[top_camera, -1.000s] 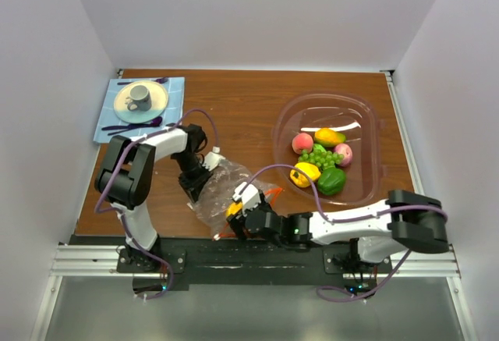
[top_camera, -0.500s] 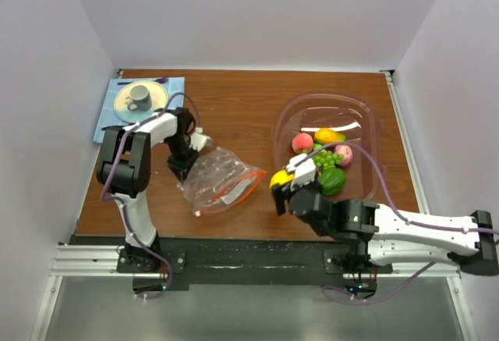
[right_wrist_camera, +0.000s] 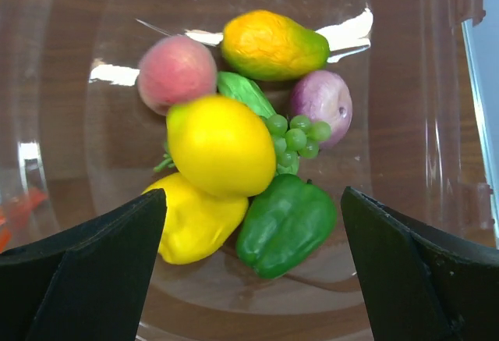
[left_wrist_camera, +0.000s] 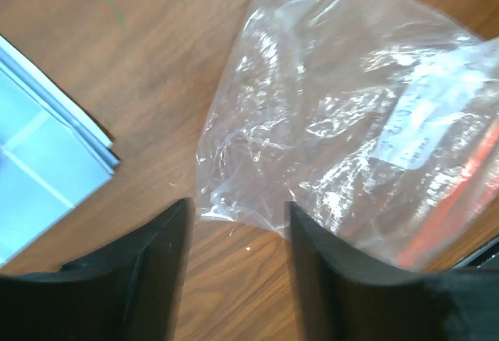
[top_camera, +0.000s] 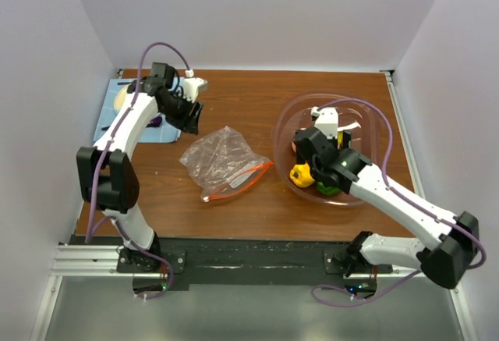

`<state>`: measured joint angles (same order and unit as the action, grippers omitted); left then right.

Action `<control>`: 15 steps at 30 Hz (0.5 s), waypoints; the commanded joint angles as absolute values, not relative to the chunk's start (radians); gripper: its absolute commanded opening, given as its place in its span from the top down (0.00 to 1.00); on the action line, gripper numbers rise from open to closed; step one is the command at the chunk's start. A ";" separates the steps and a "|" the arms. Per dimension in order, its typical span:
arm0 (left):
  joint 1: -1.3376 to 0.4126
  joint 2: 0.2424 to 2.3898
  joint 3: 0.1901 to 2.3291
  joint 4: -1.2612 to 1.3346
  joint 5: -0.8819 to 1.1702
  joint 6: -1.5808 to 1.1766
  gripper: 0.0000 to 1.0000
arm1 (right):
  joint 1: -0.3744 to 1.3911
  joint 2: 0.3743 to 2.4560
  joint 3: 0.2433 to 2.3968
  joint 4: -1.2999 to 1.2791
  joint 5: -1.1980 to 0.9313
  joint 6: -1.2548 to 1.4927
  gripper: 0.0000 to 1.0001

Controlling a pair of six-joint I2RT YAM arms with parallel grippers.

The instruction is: Open the zip-top bag and remove the fake food

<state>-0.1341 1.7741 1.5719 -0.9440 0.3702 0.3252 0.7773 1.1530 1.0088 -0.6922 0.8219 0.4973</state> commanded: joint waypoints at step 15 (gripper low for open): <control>-0.132 1.586 1.438 -0.836 0.451 0.330 0.00 | 0.764 1.304 1.305 -0.816 0.686 0.477 0.01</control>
